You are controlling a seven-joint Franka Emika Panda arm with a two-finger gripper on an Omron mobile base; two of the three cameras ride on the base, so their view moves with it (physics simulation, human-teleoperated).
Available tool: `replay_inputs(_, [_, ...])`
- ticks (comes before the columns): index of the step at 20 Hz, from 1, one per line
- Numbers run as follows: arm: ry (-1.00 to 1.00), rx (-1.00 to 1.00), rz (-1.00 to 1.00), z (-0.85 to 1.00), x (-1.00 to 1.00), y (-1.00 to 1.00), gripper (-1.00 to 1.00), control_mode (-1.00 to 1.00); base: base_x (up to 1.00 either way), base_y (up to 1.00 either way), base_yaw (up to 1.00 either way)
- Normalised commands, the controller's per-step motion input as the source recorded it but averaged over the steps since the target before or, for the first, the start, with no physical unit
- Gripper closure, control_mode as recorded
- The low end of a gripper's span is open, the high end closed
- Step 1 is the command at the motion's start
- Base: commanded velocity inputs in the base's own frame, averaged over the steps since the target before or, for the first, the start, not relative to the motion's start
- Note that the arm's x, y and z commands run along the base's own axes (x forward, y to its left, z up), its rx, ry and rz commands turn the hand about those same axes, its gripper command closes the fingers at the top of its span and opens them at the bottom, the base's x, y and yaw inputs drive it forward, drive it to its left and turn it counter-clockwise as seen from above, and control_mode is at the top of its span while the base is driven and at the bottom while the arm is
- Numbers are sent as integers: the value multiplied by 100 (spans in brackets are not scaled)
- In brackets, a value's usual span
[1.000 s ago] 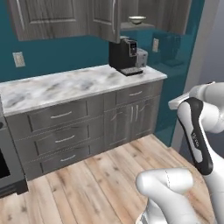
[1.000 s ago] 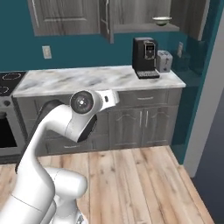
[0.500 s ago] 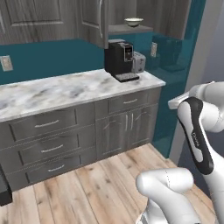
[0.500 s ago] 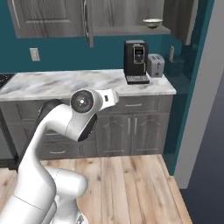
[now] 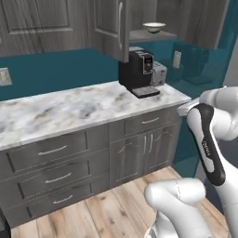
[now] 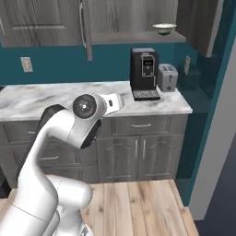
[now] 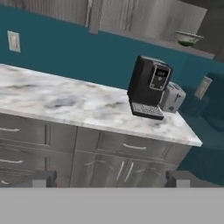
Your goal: Take the smaller bowl and place it next to the appetizer plate on the dining counter , and place the larger bowl next to the plate with cooked food.
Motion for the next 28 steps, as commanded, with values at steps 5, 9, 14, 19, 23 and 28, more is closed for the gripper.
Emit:
replay_inputs(5, [0,0,0,0,0,0,-100,100,71,-41,0])
replay_inputs(9, [0,0,0,0,0,0,-100,100,36,-63,0])
replay_inputs(14, [0,0,0,0,0,0,-100,100,29,-57,0])
replay_inputs(19, [0,0,0,0,0,0,-100,100,32,-41,0])
replay_inputs(23, [0,0,0,0,0,0,-100,100,56,-19,0])
replay_inputs(28, [0,0,0,0,0,0,-100,100,70,-1,0])
